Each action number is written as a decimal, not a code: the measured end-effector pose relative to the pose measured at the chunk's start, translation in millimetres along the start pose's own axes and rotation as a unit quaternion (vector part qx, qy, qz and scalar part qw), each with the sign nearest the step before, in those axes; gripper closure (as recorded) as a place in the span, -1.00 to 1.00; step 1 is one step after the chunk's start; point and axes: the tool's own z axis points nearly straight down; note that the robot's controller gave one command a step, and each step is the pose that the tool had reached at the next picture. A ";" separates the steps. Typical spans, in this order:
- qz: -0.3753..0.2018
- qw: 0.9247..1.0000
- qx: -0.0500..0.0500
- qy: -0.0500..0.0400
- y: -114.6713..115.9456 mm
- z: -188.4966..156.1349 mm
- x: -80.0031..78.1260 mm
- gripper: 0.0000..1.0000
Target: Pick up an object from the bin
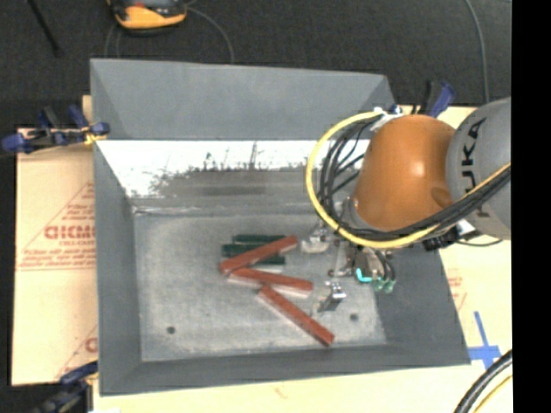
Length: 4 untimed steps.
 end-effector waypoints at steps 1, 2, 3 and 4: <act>0.000 1.000 0.000 -0.004 0.0 -3.6 -1.7 -1.00; 0.031 1.000 -0.002 -0.002 -4.9 110.7 -6.5 1.00; 0.033 0.999 -0.003 -0.034 -4.9 106.8 -20.7 -1.00; 0.032 0.999 -0.003 -0.003 -4.8 110.8 -6.9 1.00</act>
Offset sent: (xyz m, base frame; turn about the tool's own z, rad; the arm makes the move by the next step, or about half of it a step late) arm -0.0001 -0.0062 -0.1265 0.0690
